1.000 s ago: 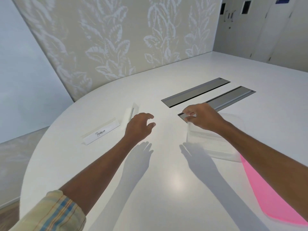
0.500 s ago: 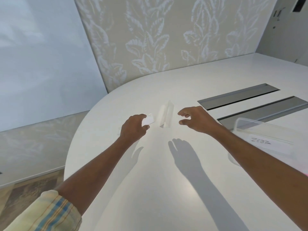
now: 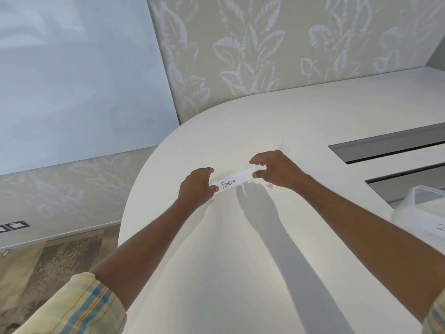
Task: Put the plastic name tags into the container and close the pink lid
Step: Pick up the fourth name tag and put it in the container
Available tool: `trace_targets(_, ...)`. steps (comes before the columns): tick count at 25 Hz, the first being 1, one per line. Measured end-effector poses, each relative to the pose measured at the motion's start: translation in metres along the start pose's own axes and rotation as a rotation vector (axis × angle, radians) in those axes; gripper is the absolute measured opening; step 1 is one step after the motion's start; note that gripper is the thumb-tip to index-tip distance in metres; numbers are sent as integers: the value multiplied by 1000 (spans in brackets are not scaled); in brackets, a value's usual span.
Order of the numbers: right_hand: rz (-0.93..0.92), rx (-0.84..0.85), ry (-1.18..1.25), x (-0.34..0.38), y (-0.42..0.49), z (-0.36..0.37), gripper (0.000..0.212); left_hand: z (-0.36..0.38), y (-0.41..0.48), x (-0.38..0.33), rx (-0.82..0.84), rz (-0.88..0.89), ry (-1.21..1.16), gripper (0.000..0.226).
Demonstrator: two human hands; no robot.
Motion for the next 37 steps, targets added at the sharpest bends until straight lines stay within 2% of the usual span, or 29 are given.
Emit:
trace_targets(5,-57,17,-284,6,28,24,54,16,13,12,30,12,-16,67)
trace_targets(7,-105,43,-439,6,38,33,58,22,18,16,35,27,-11,56)
trace_targets(10,-129,50,-535,2,47,41,57,28,20,18,60,56,1,32)
trace_targets(13,-128,58,-533,0,54,44,58,29,20,20,66,70,-15,23)
trace_targets(20,-119,53,-488,-1,60,50,57,27,21,20,43,76,-56,27)
trace_targets(24,-125,27,-473,-2,57,48,48,27,19,19,22,97,-64,25)
trace_targets(31,-130,16,-366,2,38,31,42,17,17,20,-13,116,-121,44)
trace_targets(37,-100,19,-277,-4,2,-3,35,-3,14,-2,-32,232,-108,52)
Point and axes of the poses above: each hand's wrist, its own y-axis towards the middle knuckle, its own z-axis out of the palm, x = y × z, the point moved 1 cm from there along y, towards the middle knuckle, and after that the axes turned 11 degrees about z, right-handed, at the moved point
